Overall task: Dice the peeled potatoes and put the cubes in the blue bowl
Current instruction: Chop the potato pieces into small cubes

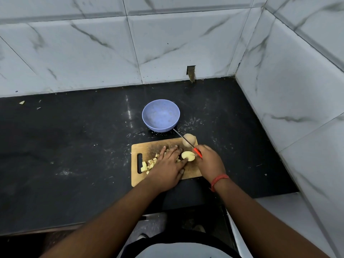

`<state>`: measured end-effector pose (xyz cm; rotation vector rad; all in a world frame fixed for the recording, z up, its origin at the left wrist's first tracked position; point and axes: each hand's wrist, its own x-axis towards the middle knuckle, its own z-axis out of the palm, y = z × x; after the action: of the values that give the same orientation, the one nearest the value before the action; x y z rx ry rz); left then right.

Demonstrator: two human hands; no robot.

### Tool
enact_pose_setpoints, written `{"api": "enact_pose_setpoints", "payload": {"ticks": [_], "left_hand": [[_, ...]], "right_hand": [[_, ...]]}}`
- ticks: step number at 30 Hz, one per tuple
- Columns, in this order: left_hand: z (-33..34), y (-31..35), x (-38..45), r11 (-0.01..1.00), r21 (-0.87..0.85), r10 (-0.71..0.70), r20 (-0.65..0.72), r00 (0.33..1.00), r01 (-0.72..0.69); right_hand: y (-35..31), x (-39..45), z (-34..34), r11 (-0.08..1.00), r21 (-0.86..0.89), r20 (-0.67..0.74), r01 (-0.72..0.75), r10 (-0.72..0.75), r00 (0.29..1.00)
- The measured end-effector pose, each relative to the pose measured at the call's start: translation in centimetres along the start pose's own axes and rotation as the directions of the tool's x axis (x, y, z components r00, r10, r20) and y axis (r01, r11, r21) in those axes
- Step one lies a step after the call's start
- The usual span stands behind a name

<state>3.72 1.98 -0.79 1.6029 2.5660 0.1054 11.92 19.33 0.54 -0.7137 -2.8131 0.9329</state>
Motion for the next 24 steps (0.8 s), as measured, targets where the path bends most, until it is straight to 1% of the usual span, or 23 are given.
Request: {"api": "enact_pose_setpoints", "payload": {"ticks": [1,3,6,10,13,17,24], "left_hand": [[0.0,0.0,0.0,1.000,0.004,0.001,0.006,1.000,-0.001],[0.0,-0.1,0.1,1.000,0.013,0.006,0.003,1.000,-0.006],[-0.1,0.0,0.2,1.000,0.016,0.008,-0.007,1.000,-0.008],[-0.6,0.2,0.3,1.000,-0.021,0.002,-0.014,1.000,-0.003],[-0.6,0.3,0.2,0.999,-0.034,0.015,-0.031,0.999,-0.017],[0.1,0.4,-0.1,1.000,0.008,0.018,-0.031,0.999,-0.018],[0.0,0.1,-0.2,0.999,0.031,0.035,-0.019,0.999,-0.034]], "right_hand": [[0.1,-0.3,0.0,0.999,0.031,0.003,-0.009,0.009,1.000],[0.1,-0.7,0.1,0.999,0.049,0.051,-0.023,0.020,0.998],[0.1,-0.7,0.3,1.000,-0.019,0.095,0.006,-0.004,0.995],[0.1,-0.1,0.5,0.992,-0.101,0.093,0.069,-0.060,0.994],[0.1,0.2,0.4,0.984,-0.131,0.100,0.118,-0.105,0.989],[-0.2,0.1,0.3,0.980,-0.138,0.097,0.146,-0.133,0.986],[-0.5,0.1,0.3,0.982,-0.138,0.096,0.127,-0.114,0.989]]}}
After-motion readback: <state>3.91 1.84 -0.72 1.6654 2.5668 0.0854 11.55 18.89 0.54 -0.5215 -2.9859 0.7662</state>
